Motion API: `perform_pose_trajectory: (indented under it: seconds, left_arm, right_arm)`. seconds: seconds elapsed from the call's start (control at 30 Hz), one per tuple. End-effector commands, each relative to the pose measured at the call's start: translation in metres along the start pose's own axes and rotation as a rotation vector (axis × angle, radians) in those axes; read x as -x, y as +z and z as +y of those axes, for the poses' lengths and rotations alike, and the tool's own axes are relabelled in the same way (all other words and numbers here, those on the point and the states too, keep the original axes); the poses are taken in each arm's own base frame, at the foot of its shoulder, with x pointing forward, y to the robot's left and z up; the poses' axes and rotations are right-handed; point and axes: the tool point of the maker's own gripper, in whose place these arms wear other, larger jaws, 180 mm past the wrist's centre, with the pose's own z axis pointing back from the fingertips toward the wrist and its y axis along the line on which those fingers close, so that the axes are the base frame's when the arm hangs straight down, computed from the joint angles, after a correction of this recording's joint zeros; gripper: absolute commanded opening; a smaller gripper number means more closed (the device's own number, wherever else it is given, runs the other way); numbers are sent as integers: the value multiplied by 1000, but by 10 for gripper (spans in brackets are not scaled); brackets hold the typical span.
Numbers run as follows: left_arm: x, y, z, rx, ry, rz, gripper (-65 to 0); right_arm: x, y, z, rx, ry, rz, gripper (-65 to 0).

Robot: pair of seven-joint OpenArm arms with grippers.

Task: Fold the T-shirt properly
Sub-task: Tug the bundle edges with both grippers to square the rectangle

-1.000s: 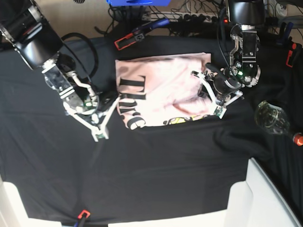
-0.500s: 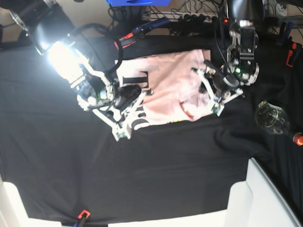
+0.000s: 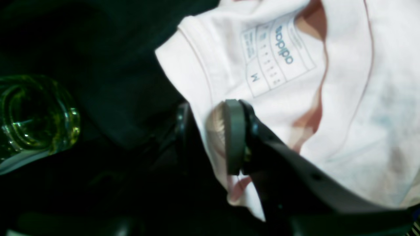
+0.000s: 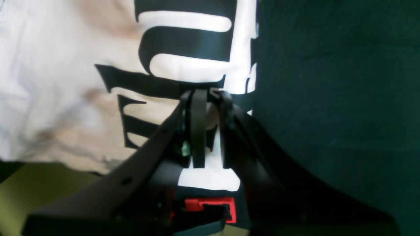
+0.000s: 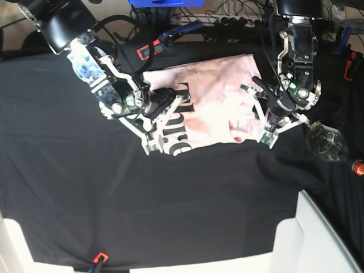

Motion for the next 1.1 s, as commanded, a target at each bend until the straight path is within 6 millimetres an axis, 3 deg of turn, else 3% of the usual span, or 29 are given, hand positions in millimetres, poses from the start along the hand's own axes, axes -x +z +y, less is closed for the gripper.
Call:
perform_pose_trajectory:
  seconds: [0.0,0.13,0.2,0.33,0.5,0.57,0.67,0.77,0.87,0.93,1.07]
  left_arm:
    - [-11,7,9,-30,-12,-34,-502]
    - [-10,17,5,-40,-13,-50,-501]
    - [2,20,17,-70,25,-30,-497]
    - [25,24,32,-106,70,11,-495]
    - [36,27,33,-110,70,31,-487]
    - [43,28,28,-95,73,47,-420]
    - [50,32,23,-83,81,89,-264]
    - [48,37,6,8,147,50,-163]
    - [56,45,15,79,282,-1,-57]
    - [59,45,24,129,381,-34,-22]
    - [61,40,20,284,518,-83,-47]
  right_arm:
    - [-28,13,4,-15,15,-89,-586]
    - [-49,36,3,-26,44,-166,-583]
    - [-51,42,-12,-5,-9,-146,-583]
    - [-56,46,-32,23,-72,-138,-582]
    - [-57,47,-34,25,-81,-141,-580]
    - [-56,46,-33,24,-80,-137,-573]
    - [-54,46,-36,29,-82,-135,-502]
    - [-52,47,-46,51,-77,-130,-448]
    - [-45,46,-49,58,-79,-121,-445]
    - [-43,45,-50,61,-78,-118,-444]
    - [-42,45,-49,59,-76,-115,-444]
